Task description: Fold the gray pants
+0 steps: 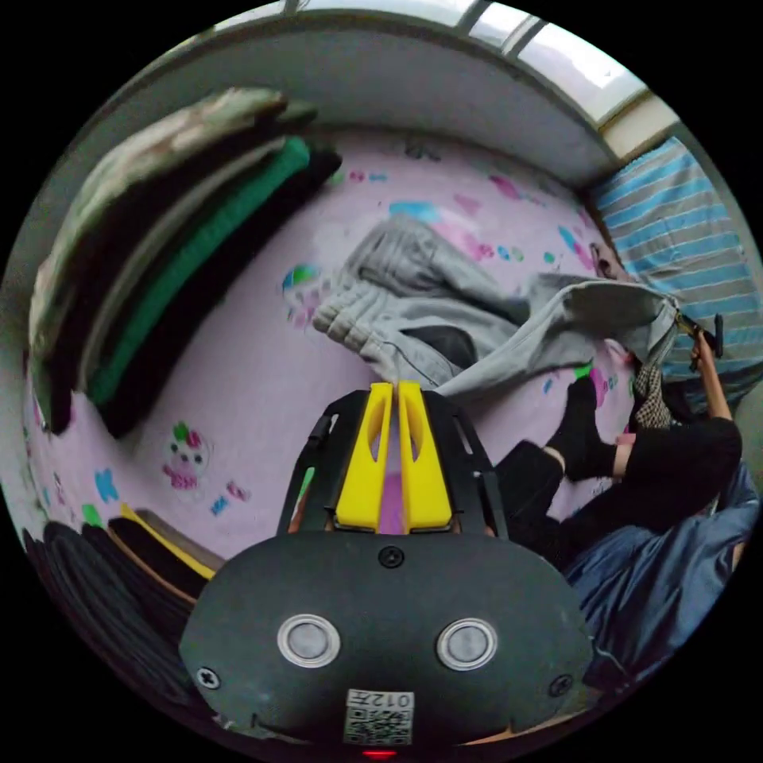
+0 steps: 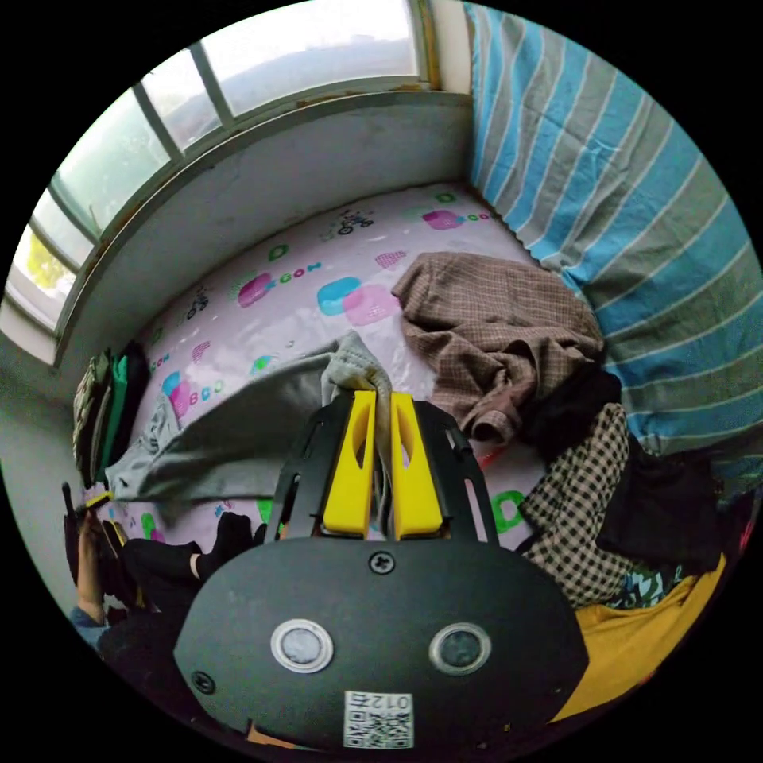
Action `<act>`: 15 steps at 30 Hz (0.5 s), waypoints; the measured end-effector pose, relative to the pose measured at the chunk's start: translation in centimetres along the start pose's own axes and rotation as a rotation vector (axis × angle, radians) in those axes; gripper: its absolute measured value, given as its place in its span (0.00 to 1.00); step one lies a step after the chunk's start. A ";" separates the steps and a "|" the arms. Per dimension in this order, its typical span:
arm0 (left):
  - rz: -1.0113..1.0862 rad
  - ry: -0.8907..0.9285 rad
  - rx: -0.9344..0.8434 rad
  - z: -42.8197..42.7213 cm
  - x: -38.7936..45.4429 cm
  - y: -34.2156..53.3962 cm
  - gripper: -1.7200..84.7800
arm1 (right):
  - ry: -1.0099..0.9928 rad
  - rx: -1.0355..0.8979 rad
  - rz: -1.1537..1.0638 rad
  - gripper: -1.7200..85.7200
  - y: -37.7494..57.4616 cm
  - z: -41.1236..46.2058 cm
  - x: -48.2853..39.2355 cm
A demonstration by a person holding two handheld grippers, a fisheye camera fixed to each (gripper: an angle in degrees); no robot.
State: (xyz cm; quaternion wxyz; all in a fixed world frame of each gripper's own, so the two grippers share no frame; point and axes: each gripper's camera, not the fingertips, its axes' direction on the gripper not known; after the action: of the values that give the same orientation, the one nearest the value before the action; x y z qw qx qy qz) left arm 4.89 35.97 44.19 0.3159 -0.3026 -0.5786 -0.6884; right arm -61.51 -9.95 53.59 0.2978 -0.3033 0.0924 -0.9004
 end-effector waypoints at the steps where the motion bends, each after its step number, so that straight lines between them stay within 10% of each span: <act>1: -0.027 0.021 -0.031 1.1 -0.7 0.9 0.02 | 0.006 -0.023 0.021 0.03 0.0 0.5 0.7; 7: -0.269 -0.068 -0.037 4.2 -3.3 7.9 0.03 | 0.096 -0.142 0.001 0.03 -0.1 5.2 0.5; 15: 0.104 -0.300 0.136 4.2 12.7 -7.5 0.06 | 0.137 -0.202 -0.116 0.03 -0.6 9.1 -2.0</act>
State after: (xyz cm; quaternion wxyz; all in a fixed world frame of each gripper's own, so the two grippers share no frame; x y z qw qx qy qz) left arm -8.61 40.01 50.25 0.2811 -0.4094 -0.6479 -0.5776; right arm -55.01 -8.17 60.04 0.2060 -0.2744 0.1852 -0.9209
